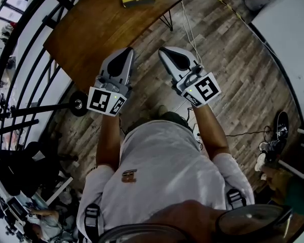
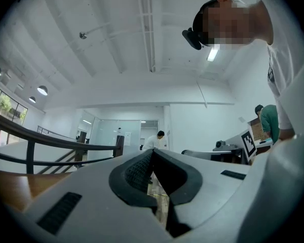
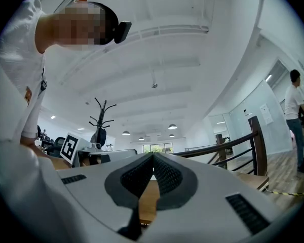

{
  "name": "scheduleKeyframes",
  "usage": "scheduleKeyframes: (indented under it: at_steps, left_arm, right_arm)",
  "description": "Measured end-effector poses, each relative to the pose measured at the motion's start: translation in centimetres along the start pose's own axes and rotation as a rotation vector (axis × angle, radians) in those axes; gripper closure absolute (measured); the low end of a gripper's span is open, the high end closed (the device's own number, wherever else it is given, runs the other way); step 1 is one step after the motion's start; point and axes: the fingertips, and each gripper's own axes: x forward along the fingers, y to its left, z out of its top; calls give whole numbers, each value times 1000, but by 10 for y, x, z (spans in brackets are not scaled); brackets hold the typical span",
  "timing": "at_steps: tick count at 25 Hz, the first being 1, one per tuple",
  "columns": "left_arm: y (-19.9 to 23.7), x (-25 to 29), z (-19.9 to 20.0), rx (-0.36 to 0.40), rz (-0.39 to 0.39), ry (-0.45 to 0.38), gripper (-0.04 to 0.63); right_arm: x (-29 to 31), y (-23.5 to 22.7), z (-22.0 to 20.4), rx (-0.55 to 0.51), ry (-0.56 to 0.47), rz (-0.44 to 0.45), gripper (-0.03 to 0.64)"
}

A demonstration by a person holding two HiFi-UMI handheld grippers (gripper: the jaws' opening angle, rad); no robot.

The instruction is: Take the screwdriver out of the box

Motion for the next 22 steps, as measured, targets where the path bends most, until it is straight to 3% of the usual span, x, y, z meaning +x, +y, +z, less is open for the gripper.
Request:
scheduleKeyframes:
  at_steps: [12,22]
  left_arm:
    - [-17,38,-16,14,53,15,576]
    - [-19,64,-21,22,54,15,577]
  right_arm:
    - [-27,-46,0,0,0,32,584]
    - [-35,-68,3,-38,18,40,584]
